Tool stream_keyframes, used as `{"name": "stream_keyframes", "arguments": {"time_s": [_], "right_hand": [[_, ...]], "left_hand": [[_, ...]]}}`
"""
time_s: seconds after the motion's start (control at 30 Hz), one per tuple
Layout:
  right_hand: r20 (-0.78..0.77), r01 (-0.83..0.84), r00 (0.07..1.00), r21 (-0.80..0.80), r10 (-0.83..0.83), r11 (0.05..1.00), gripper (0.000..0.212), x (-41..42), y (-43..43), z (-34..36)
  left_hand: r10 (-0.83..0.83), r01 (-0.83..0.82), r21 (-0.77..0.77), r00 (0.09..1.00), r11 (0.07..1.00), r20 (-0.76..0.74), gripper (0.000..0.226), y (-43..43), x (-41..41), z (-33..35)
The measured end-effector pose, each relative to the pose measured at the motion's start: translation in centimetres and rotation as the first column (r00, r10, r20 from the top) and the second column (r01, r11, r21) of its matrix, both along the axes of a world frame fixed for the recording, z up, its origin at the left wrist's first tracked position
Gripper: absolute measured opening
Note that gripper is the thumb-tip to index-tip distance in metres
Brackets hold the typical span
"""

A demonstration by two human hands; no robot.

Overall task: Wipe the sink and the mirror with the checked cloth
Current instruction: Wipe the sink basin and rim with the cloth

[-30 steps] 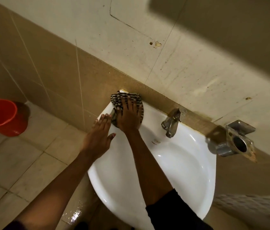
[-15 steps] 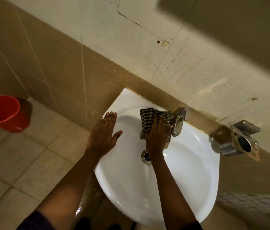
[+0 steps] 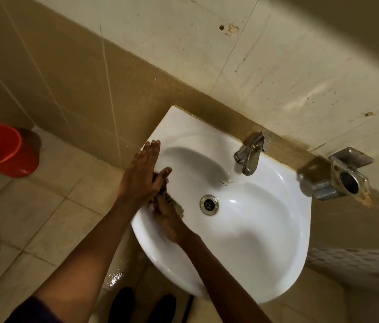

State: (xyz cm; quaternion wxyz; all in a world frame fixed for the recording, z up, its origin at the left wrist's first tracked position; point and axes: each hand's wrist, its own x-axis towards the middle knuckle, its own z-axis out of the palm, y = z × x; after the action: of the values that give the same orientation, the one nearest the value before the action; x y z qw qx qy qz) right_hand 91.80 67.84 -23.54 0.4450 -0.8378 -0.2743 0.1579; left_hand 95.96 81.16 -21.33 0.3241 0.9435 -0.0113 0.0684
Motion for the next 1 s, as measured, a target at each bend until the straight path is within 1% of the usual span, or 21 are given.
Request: {"name": "stream_keyframes", "arguments": {"time_s": [0.07, 0.13, 0.17, 0.2, 0.23, 0.3, 0.37, 0.4, 0.43, 0.5, 0.57, 0.63, 0.67, 0.7, 0.73, 0.77, 0.83, 0.87, 0.9, 0.97, 1.0], "right_hand": [[-0.004, -0.136, 0.991, -0.084, 0.136, 0.987, 0.047, -1.6, -1.1, -0.5], [-0.009, -0.114, 0.994, -0.132, 0.113, 0.985, 0.049, -2.0, -1.8, -0.7], [-0.092, -0.023, 0.996, -0.121, 0.012, 0.992, 0.045, -1.2, -1.4, -0.4], [-0.112, 0.106, 0.986, -0.122, -0.120, 0.987, 0.040, 0.4, -1.1, -0.7], [-0.076, 0.206, 0.971, -0.207, -0.226, 0.956, 0.038, 2.3, -0.7, -0.8], [-0.050, 0.333, 0.922, -0.399, -0.383, 0.854, 0.049, 5.2, 0.1, -1.5], [0.021, 0.441, 0.874, -0.455, -0.486, 0.774, 0.058, 6.0, 0.4, -2.4], [-0.011, 0.457, 0.861, -0.424, -0.509, 0.782, 0.058, 5.8, 0.6, -2.3], [-0.094, 0.435, 0.864, -0.353, -0.494, 0.828, 0.056, 5.4, 0.9, -1.7], [-0.340, 0.308, 0.876, -0.154, -0.343, 0.939, 0.051, 2.7, 0.3, 0.0], [-0.442, 0.070, 0.891, -0.100, -0.107, 0.993, 0.051, -2.2, -2.6, 1.0], [-0.436, -0.110, 0.898, -0.108, 0.052, 0.988, 0.055, -5.7, -7.7, 0.9], [-0.392, -0.184, 0.914, -0.179, 0.101, 0.966, 0.055, -6.2, -10.9, 0.6], [-0.364, -0.252, 0.926, -0.396, 0.100, 0.883, 0.053, -5.7, -14.0, 0.5], [-0.332, -0.240, 0.943, -0.637, 0.020, 0.732, 0.052, -4.7, -16.7, 0.4], [-0.282, -0.186, 0.957, -0.773, -0.066, 0.606, 0.052, -3.6, -18.7, 0.3], [-0.221, -0.115, 0.963, -0.857, -0.156, 0.503, 0.051, -2.2, -19.6, 0.1], [-0.219, -0.097, 0.960, -0.848, -0.177, 0.522, 0.051, -2.1, -18.3, 0.0], [-0.252, -0.079, 0.945, -0.796, -0.210, 0.600, 0.049, -2.1, -16.2, -0.2], [-0.387, -0.018, 0.895, -0.528, -0.222, 0.849, 0.041, -2.9, -10.8, 0.5], [-0.447, 0.016, 0.866, -0.427, -0.226, 0.904, 0.038, -3.4, -8.0, 1.7]], "left_hand": [[-0.006, 0.006, 0.008, 1.000, 1.000, -0.009, 0.091, -0.1, -0.1, 0.2], [-0.021, 0.021, 0.005, 1.000, 1.000, -0.014, 0.092, 0.0, -0.1, 0.3], [-0.030, 0.030, 0.001, 0.999, 1.000, -0.019, 0.091, 0.0, -0.1, 0.3], [-0.036, 0.036, 0.001, 0.999, 0.999, -0.026, 0.090, 0.1, 0.0, 0.3], [-0.036, 0.036, 0.003, 0.999, 0.999, -0.029, 0.087, 0.1, 0.0, 0.3], [-0.022, 0.023, 0.018, 1.000, 1.000, -0.021, 0.081, 0.0, -0.1, 0.1], [-0.019, 0.020, 0.030, 1.000, 0.999, -0.019, 0.080, 0.0, -0.1, 0.0], [-0.020, 0.021, 0.030, 1.000, 0.999, -0.019, 0.080, 0.0, -0.1, 0.0], [-0.018, 0.019, 0.021, 1.000, 1.000, -0.017, 0.081, 0.0, -0.1, 0.0], [-0.025, 0.025, -0.006, 1.000, 1.000, -0.016, 0.082, 0.0, 0.0, 0.2], [-0.027, 0.027, -0.001, 0.999, 1.000, -0.030, 0.088, 0.1, 0.0, 0.2], [-0.021, 0.022, 0.028, 0.999, 0.999, -0.029, 0.095, 0.1, -0.2, 0.2], [-0.023, 0.024, 0.034, 0.999, 0.999, -0.032, 0.097, 0.1, -0.2, 0.3], [-0.026, 0.027, 0.033, 0.999, 0.999, -0.039, 0.097, 0.1, -0.2, 0.5], [-0.023, 0.025, 0.029, 0.999, 0.999, -0.042, 0.097, 0.1, -0.2, 0.5], [-0.022, 0.023, 0.027, 0.999, 0.999, -0.041, 0.097, 0.1, -0.2, 0.6], [-0.028, 0.029, 0.029, 0.999, 0.999, -0.034, 0.097, 0.1, -0.1, 0.7], [-0.030, 0.031, 0.030, 0.999, 0.999, -0.035, 0.097, 0.1, -0.1, 0.7], [-0.034, 0.035, 0.034, 0.999, 0.999, -0.036, 0.097, 0.1, -0.1, 0.6], [-0.039, 0.041, 0.052, 0.999, 0.998, -0.033, 0.094, 0.0, -0.1, 0.6], [-0.038, 0.040, 0.058, 0.999, 0.998, -0.032, 0.090, 0.0, 0.0, 0.5]]}}
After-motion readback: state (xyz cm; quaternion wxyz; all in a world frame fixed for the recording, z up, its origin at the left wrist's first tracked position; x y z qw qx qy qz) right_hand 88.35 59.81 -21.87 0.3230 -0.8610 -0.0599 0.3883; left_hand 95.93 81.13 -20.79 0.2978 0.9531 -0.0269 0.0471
